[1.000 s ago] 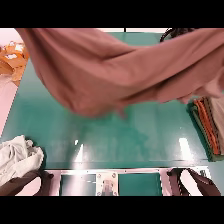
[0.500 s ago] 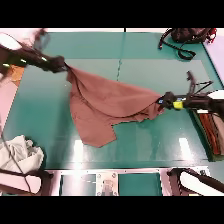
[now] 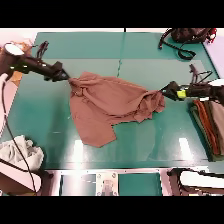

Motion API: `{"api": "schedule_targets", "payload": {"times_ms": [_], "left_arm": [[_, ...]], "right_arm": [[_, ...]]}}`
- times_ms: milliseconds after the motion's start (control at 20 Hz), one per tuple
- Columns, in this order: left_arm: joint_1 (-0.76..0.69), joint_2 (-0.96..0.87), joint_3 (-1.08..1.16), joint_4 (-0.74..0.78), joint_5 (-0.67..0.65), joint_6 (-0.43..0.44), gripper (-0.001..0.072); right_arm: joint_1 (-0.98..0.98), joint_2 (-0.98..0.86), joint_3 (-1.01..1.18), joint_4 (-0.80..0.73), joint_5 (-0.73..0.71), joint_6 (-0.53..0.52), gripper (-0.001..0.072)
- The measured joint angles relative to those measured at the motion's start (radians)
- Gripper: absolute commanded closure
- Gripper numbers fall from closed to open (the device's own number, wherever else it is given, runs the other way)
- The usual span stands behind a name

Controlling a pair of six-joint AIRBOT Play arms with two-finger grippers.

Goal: Fold the shirts.

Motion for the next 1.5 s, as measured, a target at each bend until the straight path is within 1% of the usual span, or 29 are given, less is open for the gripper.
{"api": "schedule_targets", "payload": {"times_ms": [100, 150, 200, 300, 350, 400, 500, 550, 600, 650, 800, 1000, 1050, 1100, 1150, 1200, 1250, 1300, 1350, 1400, 1450, 1500], "left_arm": [[0.04, 0.0, 0.012, 0.002, -0.097, -0.024, 0.0686], [0.05, 0.003, 0.01, 0.019, -0.142, -0.029, 0.0686], [0.055, 0.013, -0.002, 0.031, -0.168, -0.034, 0.0686], [0.061, 0.058, -0.069, 0.069, -0.202, -0.039, 0.0686], [0.063, 0.097, -0.132, 0.091, -0.202, -0.039, 0.0686], [0.064, 0.143, -0.204, 0.109, -0.191, -0.035, 0.0686], [0.065, 0.252, -0.383, 0.151, -0.116, -0.027, 0.0685], [0.066, 0.311, -0.48, 0.16, -0.064, -0.024, 0.0676], [0.066, 0.359, -0.565, 0.16, -0.012, -0.02, 0.043], [0.065, 0.399, -0.65, 0.156, 0.043, -0.019, 0.026], [0.066, 0.455, -0.837, 0.085, 0.201, -0.003, 0.026], [0.06, 0.443, -0.974, -0.063, 0.365, 0.063, 0.0262], [0.049, 0.431, -0.991, -0.093, 0.399, 0.075, 0.0323], [0.032, 0.417, -1.003, -0.116, 0.428, 0.085, 0.0358], [0.012, 0.403, -1.011, -0.141, 0.447, 0.092, 0.0359], [-0.011, 0.393, -1.016, -0.17, 0.469, 0.1, 0.043], [-0.032, 0.383, -1.02, -0.185, 0.493, 0.105, 0.068], [-0.045, 0.373, -1.022, -0.187, 0.513, 0.111, 0.0686], [-0.053, 0.37, -1.016, -0.187, 0.521, 0.117, 0.0686], [-0.061, 0.366, -1.006, -0.181, 0.524, 0.123, 0.0686], [-0.068, 0.364, -0.989, -0.158, 0.521, 0.122, 0.0687], [-0.07, 0.362, -0.967, -0.119, 0.517, 0.114, 0.0686]], "right_arm": [[-0.045, 0.031, 0.01, -0.016, 0.045, 0.023, 0.0389], [-0.063, 0.051, 0.001, -0.028, 0.063, 0.034, 0.0362], [-0.074, 0.073, -0.017, -0.041, 0.077, 0.041, 0.034], [-0.088, 0.122, -0.081, -0.057, 0.096, 0.053, 0.0332], [-0.091, 0.146, -0.126, -0.065, 0.1, 0.058, 0.0306], [-0.09, 0.165, -0.171, -0.067, 0.102, 0.059, 0.0264], [-0.077, 0.192, -0.266, -0.071, 0.091, 0.063, 0.025], [-0.065, 0.2, -0.315, -0.073, 0.071, 0.063, 0.0214], [-0.05, 0.206, -0.356, -0.072, 0.044, 0.063, 0.0209], [-0.029, 0.209, -0.396, -0.07, 0.016, 0.063, 0.0209], [0.052, 0.214, -0.468, -0.043, -0.077, 0.062, 0.0209], [0.167, 0.198, -0.499, 0.03, -0.184, 0.061, 0.021], [0.194, 0.188, -0.502, 0.055, -0.206, 0.061, 0.0211], [0.221, 0.177, -0.502, 0.074, -0.225, 0.06, 0.0216], [0.245, 0.168, -0.502, 0.089, -0.239, 0.06, 0.0216], [0.268, 0.159, -0.502, 0.099, -0.251, 0.06, 0.0217], [0.286, 0.152, -0.501, 0.107, -0.259, 0.06, 0.0219], [0.303, 0.147, -0.497, 0.116, -0.261, 0.06, 0.0277], [0.313, 0.143, -0.494, 0.12, -0.261, 0.059, 0.0476], [0.32, 0.137, -0.488, 0.119, -0.255, 0.06, 0.059], [0.324, 0.135, -0.48, 0.11, -0.24, 0.058, 0.0595], [0.324, 0.135, -0.468, 0.121, -0.216, 0.053, 0.0652]]}}
